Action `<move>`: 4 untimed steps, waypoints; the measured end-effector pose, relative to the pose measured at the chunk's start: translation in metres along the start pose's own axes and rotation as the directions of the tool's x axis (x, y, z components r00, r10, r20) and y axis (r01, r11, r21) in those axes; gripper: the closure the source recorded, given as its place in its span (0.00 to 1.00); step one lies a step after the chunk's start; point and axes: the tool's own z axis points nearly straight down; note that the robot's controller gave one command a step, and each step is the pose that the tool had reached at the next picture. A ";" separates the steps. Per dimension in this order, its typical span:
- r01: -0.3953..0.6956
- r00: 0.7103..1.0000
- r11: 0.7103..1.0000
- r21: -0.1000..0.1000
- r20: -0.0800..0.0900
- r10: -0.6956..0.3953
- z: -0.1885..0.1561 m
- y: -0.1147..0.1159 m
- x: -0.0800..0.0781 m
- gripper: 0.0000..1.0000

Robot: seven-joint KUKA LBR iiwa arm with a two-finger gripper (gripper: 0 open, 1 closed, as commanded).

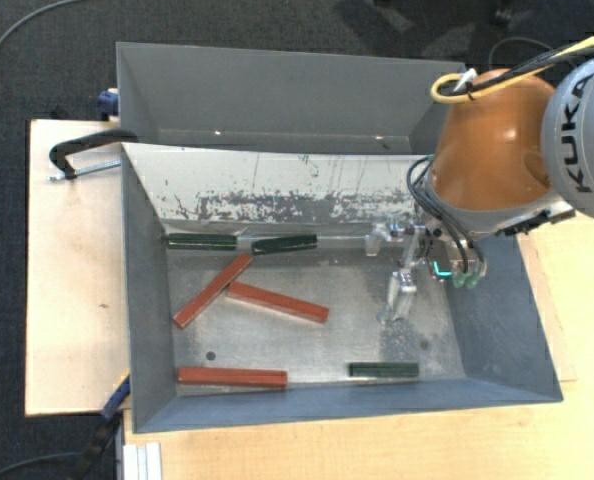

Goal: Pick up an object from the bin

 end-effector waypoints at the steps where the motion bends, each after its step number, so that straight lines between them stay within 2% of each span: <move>1: 0.141 0.990 0.990 -0.001 0.000 -0.141 0.128 0.081 0.010 0.00; 2: 0.123 0.992 0.992 -0.002 0.017 -0.123 0.091 0.116 -0.017 0.00; 3: -0.007 1.000 1.000 0.000 0.007 0.007 0.094 0.109 -0.008 0.00; 4: -0.124 0.992 0.992 0.000 0.004 0.124 0.125 0.106 -0.004 0.00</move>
Offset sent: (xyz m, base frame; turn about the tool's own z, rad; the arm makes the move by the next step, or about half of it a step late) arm -0.0089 0.0767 -0.1243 -0.1353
